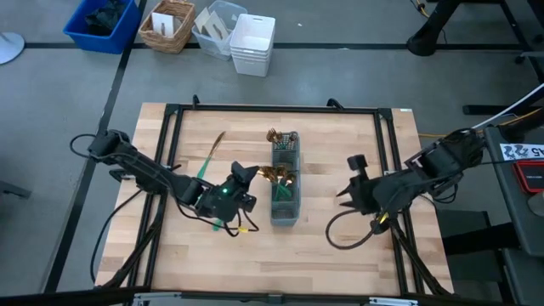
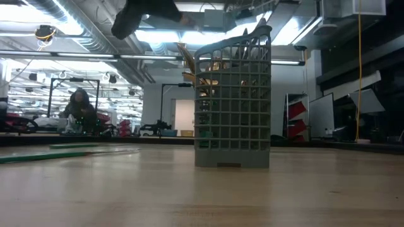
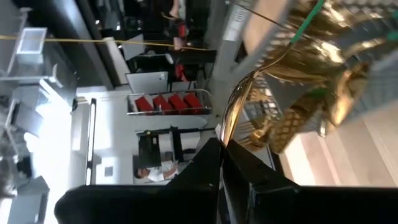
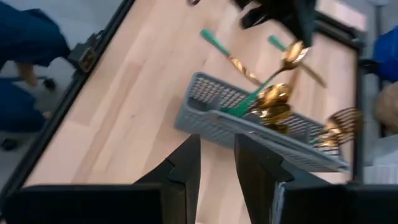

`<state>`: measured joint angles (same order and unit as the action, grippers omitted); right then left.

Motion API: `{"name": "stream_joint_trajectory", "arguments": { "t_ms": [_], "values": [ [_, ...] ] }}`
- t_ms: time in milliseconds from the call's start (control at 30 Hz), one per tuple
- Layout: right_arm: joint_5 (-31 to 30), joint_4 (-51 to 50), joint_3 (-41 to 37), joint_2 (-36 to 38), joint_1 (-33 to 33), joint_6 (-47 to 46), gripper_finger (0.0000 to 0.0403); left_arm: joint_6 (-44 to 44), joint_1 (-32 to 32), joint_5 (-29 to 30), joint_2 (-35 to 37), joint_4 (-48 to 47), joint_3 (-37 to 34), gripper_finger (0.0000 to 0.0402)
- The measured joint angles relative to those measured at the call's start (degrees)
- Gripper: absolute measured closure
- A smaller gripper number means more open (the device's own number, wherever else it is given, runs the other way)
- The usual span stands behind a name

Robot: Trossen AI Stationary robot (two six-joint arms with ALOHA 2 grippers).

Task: Sort silverware
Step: Put the green spoon into the utensil rack

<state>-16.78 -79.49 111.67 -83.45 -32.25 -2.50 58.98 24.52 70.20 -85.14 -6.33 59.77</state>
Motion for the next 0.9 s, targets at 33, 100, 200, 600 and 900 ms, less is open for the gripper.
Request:
{"name": "stream_joint_trajectory", "arguments": {
  "t_ms": [33, 100, 200, 600, 900],
  "values": [
    [-0.66, 0.48, -0.66, 0.64, 0.00, 0.17, 0.0303, 0.00, -0.16, -0.35, -0.37, -0.84, 0.00, 0.0401],
    [-1.48, 2.20, -2.87, 2.33, 0.00, 0.76, 0.0303, 0.02, -0.85, -0.78, -1.27, -1.36, 0.00, 0.0402],
    [-1.68, 7.43, -8.21, 5.65, 0.00, 1.65, 0.0303, 0.30, -2.02, -1.77, -2.87, -2.31, 0.00, 0.0401],
    [-1.65, 39.08, -43.91, 20.24, 5.32, 4.35, 0.0303, -3.43, -3.46, -9.06, -8.69, -2.01, 0.00, 0.0389],
    [1.38, 60.03, -63.14, 23.14, 12.68, 4.28, 0.0303, -16.36, -3.39, -14.54, -10.30, -1.44, 0.00, 0.0352]
  ]
}}
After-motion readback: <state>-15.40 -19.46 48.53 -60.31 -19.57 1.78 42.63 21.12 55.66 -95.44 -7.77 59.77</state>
